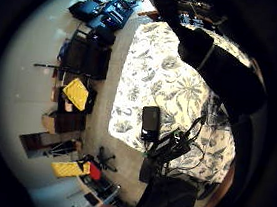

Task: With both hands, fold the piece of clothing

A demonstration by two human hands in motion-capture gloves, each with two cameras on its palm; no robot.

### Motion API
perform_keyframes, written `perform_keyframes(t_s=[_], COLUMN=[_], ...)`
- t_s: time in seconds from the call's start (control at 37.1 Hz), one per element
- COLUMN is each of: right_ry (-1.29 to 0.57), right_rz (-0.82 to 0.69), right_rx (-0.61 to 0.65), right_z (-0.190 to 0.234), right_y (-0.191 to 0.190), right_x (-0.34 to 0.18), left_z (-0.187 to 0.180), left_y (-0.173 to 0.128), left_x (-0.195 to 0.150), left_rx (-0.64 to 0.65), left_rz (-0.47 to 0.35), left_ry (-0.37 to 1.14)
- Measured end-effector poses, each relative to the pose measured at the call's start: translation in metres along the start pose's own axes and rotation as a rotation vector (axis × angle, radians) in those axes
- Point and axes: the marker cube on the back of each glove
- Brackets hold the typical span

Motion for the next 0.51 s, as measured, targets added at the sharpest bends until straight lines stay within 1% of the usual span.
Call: perform_keyframes(t_s=[0.05,0.11,0.19,0.24,0.3,0.43,0.51], right_ry=[-0.016,-0.057,-0.159,-0.229,-0.265,-0.191,-0.138], right_rz=[0.072,0.082,-0.003,-0.084,-0.132,-0.093,-0.126], right_rx=[0.063,0.093,0.181,0.223,0.264,0.465,0.540], right_z=[0.008,0.002,-0.030,-0.057,-0.082,-0.144,-0.176], right_y=[-0.005,-0.004,0.009,0.028,0.050,0.096,0.111], right_x=[-0.002,-0.002,0.000,0.000,0.003,0.025,0.044], left_z=[-0.001,0.001,0.004,0.005,0.006,0.009,0.009], left_y=[0.003,0.001,0.000,0.001,0.002,-0.001,0.001], left_x=[-0.007,-0.013,-0.017,-0.018,-0.018,-0.010,-0.002], left_rx=[-0.007,-0.010,-0.013,-0.017,-0.018,-0.028,-0.038], left_rz=[-0.007,-0.014,-0.026,-0.033,-0.042,-0.036,-0.019], left_ry=[-0.003,0.000,0.009,0.011,0.007,0.005,-0.002])
